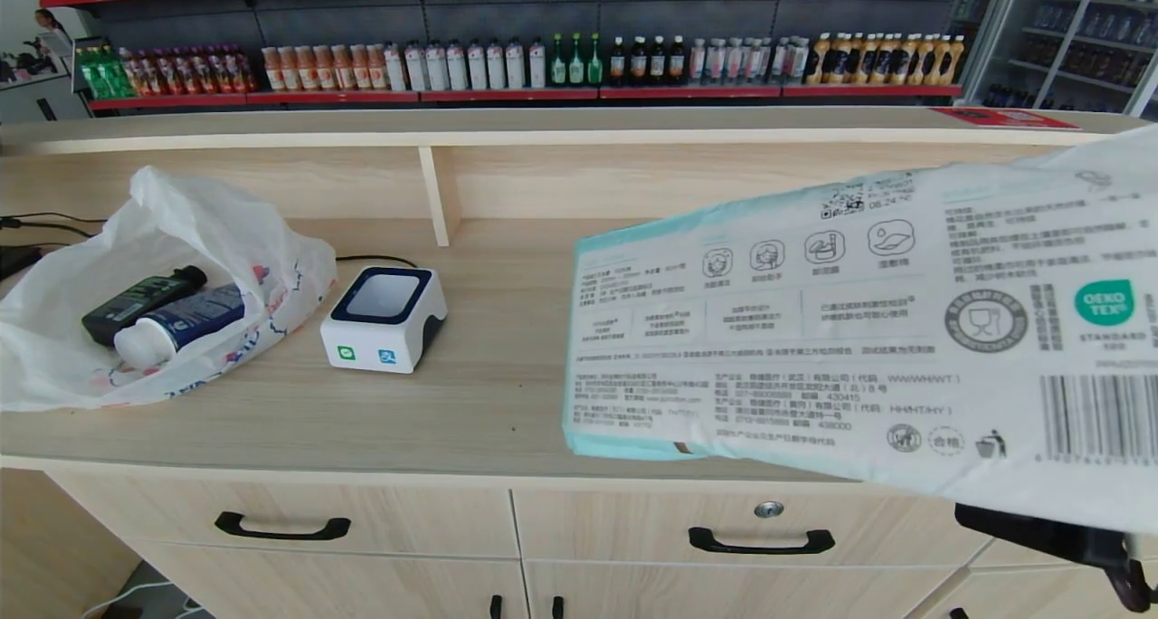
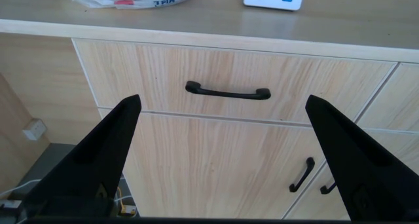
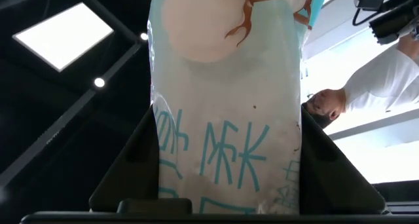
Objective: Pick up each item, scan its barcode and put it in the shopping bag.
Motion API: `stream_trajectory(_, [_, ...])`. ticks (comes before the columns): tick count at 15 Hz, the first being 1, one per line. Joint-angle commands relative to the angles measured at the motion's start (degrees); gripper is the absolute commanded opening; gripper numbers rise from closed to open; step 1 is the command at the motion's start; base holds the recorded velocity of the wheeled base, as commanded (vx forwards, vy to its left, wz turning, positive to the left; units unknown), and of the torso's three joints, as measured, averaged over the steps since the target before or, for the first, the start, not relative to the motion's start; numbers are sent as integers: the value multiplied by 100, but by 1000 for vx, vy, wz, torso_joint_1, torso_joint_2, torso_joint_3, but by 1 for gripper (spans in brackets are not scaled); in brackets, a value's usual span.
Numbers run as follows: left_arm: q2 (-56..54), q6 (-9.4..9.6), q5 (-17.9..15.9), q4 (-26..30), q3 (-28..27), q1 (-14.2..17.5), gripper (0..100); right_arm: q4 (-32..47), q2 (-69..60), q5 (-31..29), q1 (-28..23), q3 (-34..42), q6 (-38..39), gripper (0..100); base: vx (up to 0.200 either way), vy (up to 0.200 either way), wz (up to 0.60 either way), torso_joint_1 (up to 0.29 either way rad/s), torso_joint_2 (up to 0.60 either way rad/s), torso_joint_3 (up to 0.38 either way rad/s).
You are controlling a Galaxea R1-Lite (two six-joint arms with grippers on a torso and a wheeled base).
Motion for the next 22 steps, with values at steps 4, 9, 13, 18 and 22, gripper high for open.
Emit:
stream_trajectory(4, [-1, -1, 1, -2, 0, 2, 100, -197, 143, 12, -2, -43, 114, 0, 0, 0, 0, 0, 0, 0])
stream_trajectory(9, [-1, -1, 1, -2, 0, 2, 100, -285, 161, 12, 7, -149, 44, 0, 0, 0, 0, 0, 0, 0])
stream_trajectory(13, [-1, -1, 1, -2, 0, 2, 100, -531, 143, -50, -125, 18, -1758, 0, 0, 0, 0, 0, 0, 0])
stream_trajectory(18, [-1, -1, 1, -2, 0, 2, 100, -539, 319, 117, -450, -26, -5994, 0, 0, 0, 0, 0, 0, 0])
stream_trajectory(22, [-1, -1, 1, -2, 0, 2, 100, -539, 117, 284, -705, 124, -8789, 0, 0, 0, 0, 0, 0, 0])
